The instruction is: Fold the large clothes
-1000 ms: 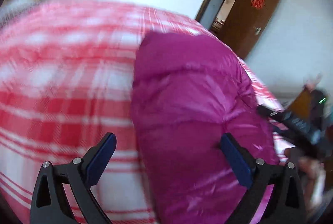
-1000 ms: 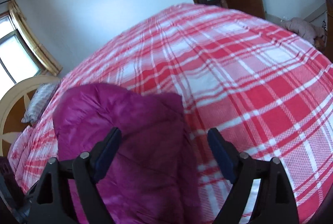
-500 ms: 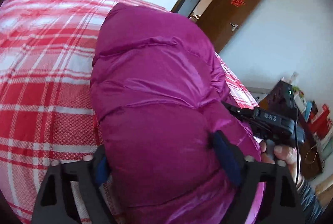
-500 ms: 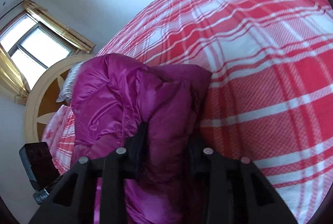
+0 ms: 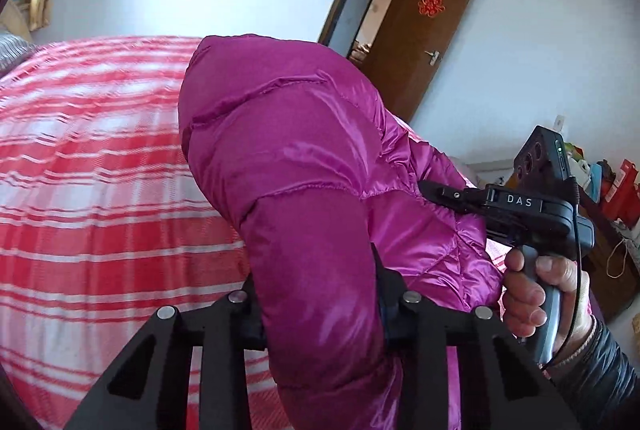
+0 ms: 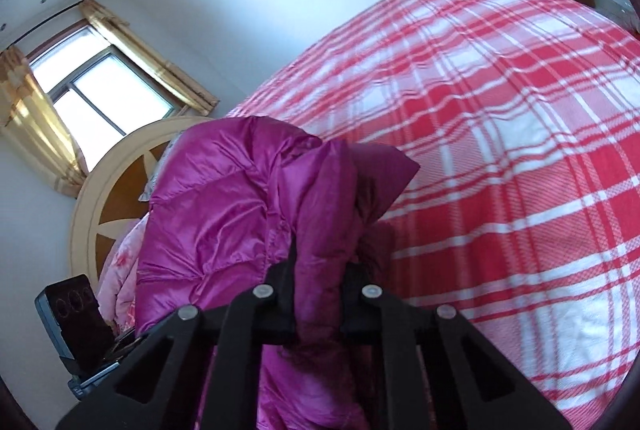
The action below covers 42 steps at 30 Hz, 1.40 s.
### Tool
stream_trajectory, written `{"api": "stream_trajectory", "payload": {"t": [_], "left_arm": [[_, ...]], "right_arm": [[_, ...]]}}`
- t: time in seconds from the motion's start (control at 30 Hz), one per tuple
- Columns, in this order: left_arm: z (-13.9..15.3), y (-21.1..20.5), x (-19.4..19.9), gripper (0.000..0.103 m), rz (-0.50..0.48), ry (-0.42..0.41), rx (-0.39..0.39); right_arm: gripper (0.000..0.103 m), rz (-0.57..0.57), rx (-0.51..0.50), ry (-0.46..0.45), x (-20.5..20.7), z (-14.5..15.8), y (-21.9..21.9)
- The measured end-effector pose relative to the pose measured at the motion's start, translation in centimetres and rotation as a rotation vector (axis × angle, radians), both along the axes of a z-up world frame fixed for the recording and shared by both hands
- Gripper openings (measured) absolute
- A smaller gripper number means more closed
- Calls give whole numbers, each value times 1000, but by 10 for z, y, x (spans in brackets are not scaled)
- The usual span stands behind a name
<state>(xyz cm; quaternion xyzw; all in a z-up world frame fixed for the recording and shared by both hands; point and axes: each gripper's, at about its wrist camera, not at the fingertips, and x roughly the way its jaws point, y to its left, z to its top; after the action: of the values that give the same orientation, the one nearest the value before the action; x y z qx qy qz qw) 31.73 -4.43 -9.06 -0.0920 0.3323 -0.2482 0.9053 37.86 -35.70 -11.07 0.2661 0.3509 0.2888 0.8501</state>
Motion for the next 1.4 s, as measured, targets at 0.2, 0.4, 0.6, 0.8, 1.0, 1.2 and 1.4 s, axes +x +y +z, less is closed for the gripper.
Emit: {"api": "stream_trajectory", "payload": {"t": [0.2,0.4,0.6,0.8,1.0,1.2,1.4], "left_arm": [[15,26,-23,37,60,-32,70],[16,66,-40,37,134,-13,77],[11,108,-60,37,199,-15,62],[8,144,-68,37,258,-8,50],[7,179,-80,37,320,-2,44],[-2,211,-87,37,375,16,43],[-20,235,-89,37,413,63,25]], "right_arm": [[15,67,18,-34,-4,14,36],[15,140,26,-32,3,13,74],[15,229,25,-40,1,16,114],[15,296,13,-41,3,17,153],[15,365,-9,-28,3,12,193],[15,428,-23,-13,2,8,235],[15,472,-53,10,6,-8,269]]}}
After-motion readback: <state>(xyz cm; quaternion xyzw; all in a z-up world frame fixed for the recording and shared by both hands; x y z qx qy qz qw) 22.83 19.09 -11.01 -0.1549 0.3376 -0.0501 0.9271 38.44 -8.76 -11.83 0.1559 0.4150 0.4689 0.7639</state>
